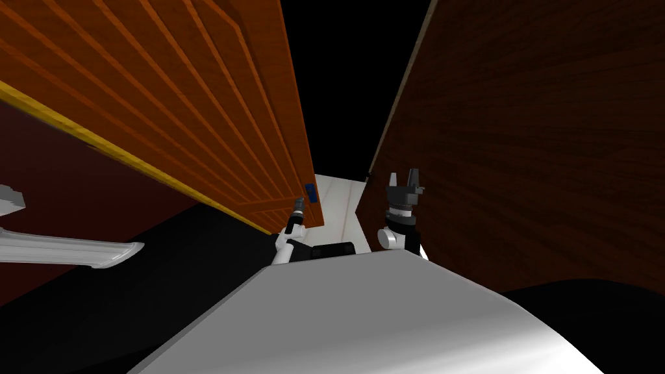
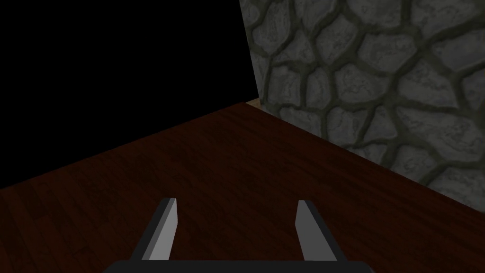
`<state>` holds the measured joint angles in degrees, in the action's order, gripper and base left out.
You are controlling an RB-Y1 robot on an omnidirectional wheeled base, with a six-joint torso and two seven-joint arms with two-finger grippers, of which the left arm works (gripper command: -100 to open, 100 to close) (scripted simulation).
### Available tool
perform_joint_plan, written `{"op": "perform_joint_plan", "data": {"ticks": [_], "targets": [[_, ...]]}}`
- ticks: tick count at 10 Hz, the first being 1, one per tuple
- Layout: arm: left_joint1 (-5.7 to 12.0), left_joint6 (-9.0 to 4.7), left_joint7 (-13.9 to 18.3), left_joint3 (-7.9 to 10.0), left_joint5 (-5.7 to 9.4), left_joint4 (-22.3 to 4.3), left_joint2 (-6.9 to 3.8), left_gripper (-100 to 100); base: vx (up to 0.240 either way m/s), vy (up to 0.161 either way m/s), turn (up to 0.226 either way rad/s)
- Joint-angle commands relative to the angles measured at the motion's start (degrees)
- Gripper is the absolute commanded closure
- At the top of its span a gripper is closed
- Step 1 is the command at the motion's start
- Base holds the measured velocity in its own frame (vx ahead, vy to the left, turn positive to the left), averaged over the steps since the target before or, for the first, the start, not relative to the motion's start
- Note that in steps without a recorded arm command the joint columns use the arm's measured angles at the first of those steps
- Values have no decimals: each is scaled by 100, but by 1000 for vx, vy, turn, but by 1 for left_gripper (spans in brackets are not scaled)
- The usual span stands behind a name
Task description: Push the door open
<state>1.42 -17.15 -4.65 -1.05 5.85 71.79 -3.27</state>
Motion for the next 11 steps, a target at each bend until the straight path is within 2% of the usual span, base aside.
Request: {"op": "perform_joint_plan", "data": {"ticks": [1, 4, 5, 6, 9, 11], "targets": [[-30, 32, -6, -6, 8, 53, 28, -100, -199, -107, 39], [-84, 96, -19, -17, 24, 157, 189, -100, -224, -104, 44], [-86, 88, -25, -16, 16, 156, 165, -100, -95, -37, 6], [-62, 67, -31, 8, 14, 118, 96, -100, 91, -15, -21], [-16, 22, -37, 49, 10, 48, 52, -100, 208, -11, -18], [17, -10, -40, 78, 7, -2, 65, -100, 241, -11, -22]]}}
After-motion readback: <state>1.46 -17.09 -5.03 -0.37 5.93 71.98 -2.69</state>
